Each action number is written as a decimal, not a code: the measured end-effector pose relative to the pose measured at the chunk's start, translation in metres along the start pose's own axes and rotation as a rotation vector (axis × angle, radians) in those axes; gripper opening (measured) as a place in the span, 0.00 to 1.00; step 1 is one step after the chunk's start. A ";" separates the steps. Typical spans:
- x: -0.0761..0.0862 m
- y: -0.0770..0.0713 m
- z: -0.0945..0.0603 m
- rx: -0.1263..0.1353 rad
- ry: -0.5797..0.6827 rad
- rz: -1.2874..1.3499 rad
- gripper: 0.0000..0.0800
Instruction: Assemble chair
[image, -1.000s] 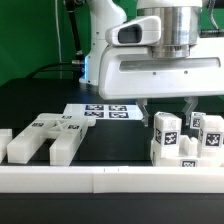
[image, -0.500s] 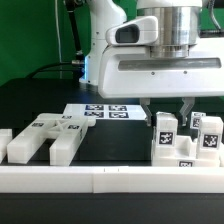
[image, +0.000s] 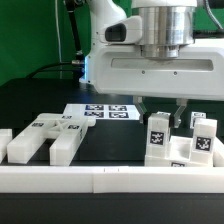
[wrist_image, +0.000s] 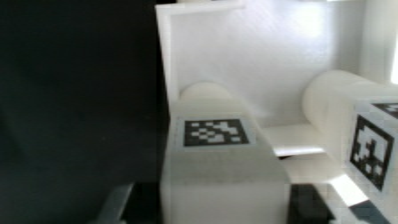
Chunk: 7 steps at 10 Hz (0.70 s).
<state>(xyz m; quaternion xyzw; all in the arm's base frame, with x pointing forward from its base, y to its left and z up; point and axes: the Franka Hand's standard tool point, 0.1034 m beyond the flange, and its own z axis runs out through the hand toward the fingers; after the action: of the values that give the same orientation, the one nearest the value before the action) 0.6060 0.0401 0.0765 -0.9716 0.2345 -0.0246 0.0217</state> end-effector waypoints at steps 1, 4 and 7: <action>0.000 0.003 0.000 -0.004 -0.001 0.041 0.36; 0.000 0.003 0.001 -0.004 -0.002 0.040 0.69; 0.002 -0.001 -0.009 0.006 0.003 0.039 0.80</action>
Offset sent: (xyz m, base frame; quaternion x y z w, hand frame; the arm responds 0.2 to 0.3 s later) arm 0.0000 0.0000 0.0000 0.0000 0.0000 0.0000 1.0000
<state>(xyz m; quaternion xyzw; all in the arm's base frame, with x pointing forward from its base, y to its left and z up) 0.6080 0.0395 0.0854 -0.9666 0.2535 -0.0266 0.0248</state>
